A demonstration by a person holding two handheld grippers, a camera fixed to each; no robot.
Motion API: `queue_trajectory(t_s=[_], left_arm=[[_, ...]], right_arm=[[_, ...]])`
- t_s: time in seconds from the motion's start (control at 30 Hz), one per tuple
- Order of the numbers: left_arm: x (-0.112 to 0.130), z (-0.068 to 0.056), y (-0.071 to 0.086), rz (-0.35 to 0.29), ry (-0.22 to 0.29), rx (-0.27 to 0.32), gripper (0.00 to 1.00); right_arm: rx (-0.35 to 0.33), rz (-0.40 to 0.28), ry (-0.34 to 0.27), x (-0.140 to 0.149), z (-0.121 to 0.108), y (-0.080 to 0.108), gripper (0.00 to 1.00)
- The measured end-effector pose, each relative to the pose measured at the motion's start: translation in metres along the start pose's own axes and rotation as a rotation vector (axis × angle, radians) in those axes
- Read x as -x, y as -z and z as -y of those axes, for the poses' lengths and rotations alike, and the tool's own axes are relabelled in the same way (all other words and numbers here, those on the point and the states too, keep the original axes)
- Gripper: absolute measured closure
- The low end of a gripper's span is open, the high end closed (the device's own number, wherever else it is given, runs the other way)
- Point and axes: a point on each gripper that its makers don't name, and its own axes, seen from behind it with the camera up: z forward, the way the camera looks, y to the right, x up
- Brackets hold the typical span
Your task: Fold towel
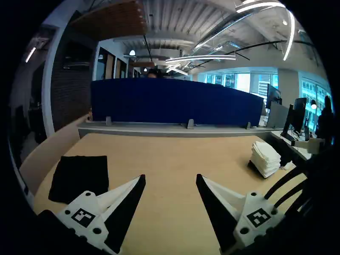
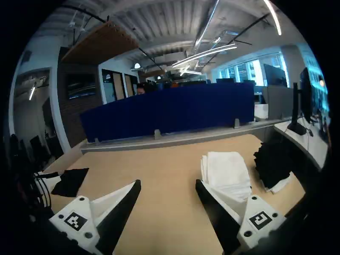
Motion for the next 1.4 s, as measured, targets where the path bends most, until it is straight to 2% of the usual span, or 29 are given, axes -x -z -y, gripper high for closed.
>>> queue_trajectory(t_s=[0.17,0.3,0.47,0.57,0.77,1.07,1.2,1.4], left_arm=[[-0.016,0.012,0.003,-0.080,-0.030,-0.032,0.12],[-0.021,0.016,0.001,-0.113,-0.027,-0.036,0.12],[-0.019,0.019,-0.003,-0.147,-0.020,-0.044,0.12],[-0.015,0.020,-0.008,-0.164,-0.022,-0.051,0.12],[-0.013,0.031,-0.017,-0.220,-0.048,-0.089,0.12],[0.018,0.063,-0.037,-0.261,-0.105,-0.152,0.12],[0.030,0.075,-0.042,-0.274,-0.096,-0.165,0.12],[0.048,0.084,-0.050,-0.284,-0.072,-0.162,0.12]], right_arm=[[-0.013,0.024,0.016,0.002,0.010,0.001,0.00],[-0.025,0.029,0.032,0.000,0.017,-0.001,0.00],[-0.041,0.044,0.038,0.002,0.026,-0.005,0.00],[-0.072,0.061,0.033,0.005,0.036,-0.007,0.00],[-0.100,0.103,0.045,0.018,0.043,-0.017,0.00],[-0.099,0.134,0.136,0.038,0.048,-0.040,0.00],[-0.104,0.138,0.155,0.046,0.053,-0.050,0.00],[-0.113,0.144,0.173,0.057,0.063,-0.060,0.00]])
